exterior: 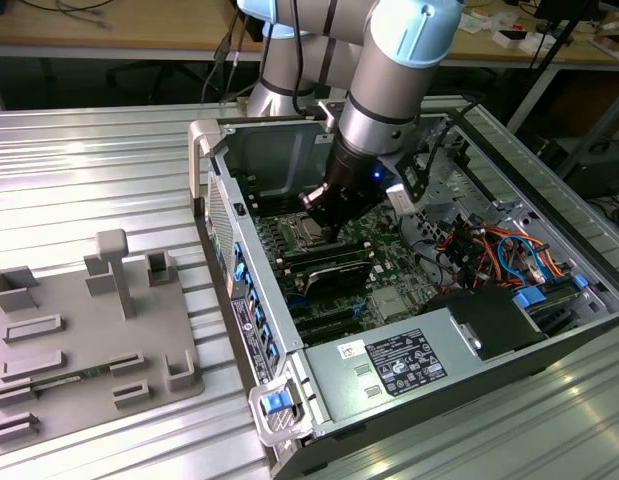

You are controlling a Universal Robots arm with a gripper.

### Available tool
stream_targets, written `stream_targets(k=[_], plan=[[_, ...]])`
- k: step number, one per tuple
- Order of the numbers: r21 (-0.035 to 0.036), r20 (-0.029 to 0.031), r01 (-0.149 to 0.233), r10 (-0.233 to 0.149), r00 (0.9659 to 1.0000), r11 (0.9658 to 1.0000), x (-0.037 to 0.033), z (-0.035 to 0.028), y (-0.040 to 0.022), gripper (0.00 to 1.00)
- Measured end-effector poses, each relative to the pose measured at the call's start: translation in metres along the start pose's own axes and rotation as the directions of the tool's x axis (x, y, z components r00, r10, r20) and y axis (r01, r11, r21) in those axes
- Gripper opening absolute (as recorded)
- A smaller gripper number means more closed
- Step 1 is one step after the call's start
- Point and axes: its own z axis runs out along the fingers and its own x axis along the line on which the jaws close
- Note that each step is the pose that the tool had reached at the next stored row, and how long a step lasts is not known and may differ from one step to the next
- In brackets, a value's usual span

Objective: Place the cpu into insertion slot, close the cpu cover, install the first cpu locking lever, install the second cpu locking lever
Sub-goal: 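Install the second cpu locking lever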

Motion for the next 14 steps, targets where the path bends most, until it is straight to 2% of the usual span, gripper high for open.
stream_targets(k=[2,3,6,9,14], plan=[[-0.0007,-0.0067,0.000,0.000,1.0000,1.0000,0.0017,0.0006,0.0002,0.11],[-0.0007,-0.0079,0.000,0.000,1.0000,1.0000,0.0054,0.0022,0.0004,0.11],[-0.0011,-0.0078,0.002,-0.002,1.0000,1.0000,0.0139,0.0078,0.0011,0.11],[-0.0015,-0.0078,0.006,-0.006,1.0000,1.0000,0.0203,0.0101,0.0015,0.11],[-0.0012,-0.0080,0.015,-0.015,0.9998,0.9999,0.0256,0.0127,0.0019,0.11]])
